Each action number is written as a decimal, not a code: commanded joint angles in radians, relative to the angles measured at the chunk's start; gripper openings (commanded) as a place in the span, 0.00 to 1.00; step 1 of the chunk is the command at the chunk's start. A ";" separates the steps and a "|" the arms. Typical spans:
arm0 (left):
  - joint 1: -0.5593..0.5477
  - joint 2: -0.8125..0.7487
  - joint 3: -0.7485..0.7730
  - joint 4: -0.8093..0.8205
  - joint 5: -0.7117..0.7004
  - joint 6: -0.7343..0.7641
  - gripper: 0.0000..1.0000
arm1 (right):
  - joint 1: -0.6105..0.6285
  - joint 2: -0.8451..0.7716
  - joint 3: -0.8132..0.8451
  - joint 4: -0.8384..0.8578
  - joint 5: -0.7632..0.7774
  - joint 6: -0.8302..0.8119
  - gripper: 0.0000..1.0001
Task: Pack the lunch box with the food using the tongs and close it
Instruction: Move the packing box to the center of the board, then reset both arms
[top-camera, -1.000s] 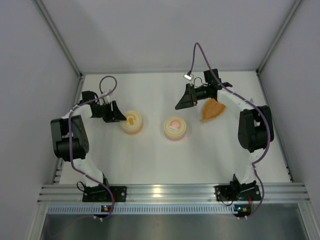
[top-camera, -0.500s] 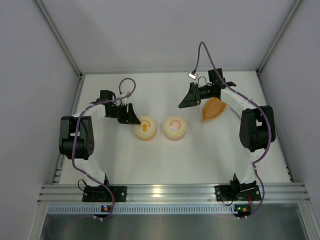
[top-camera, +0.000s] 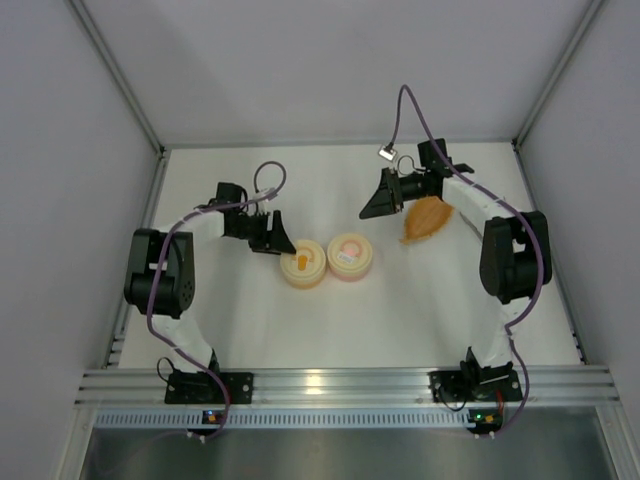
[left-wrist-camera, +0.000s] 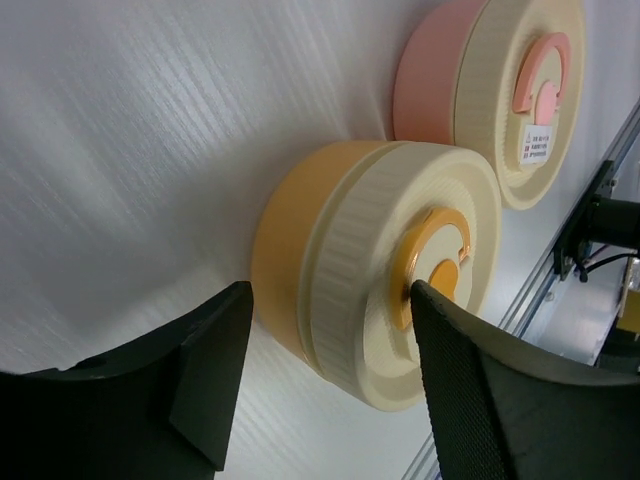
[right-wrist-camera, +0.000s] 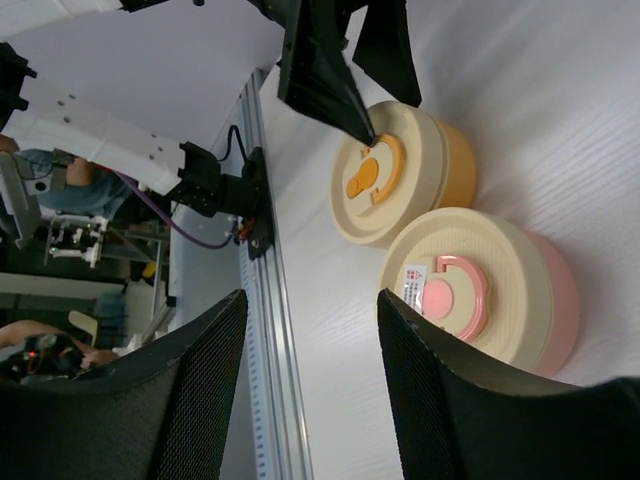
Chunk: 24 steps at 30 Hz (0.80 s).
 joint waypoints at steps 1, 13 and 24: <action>0.002 -0.006 -0.023 -0.007 -0.081 0.025 0.71 | -0.020 -0.058 0.031 -0.136 0.029 -0.150 0.55; 0.092 -0.252 0.241 -0.231 -0.110 0.171 0.98 | -0.126 -0.213 -0.009 -0.239 0.221 -0.280 0.99; 0.263 -0.421 0.161 -0.273 -0.139 0.194 0.98 | -0.379 -0.431 -0.187 -0.181 0.622 -0.269 0.99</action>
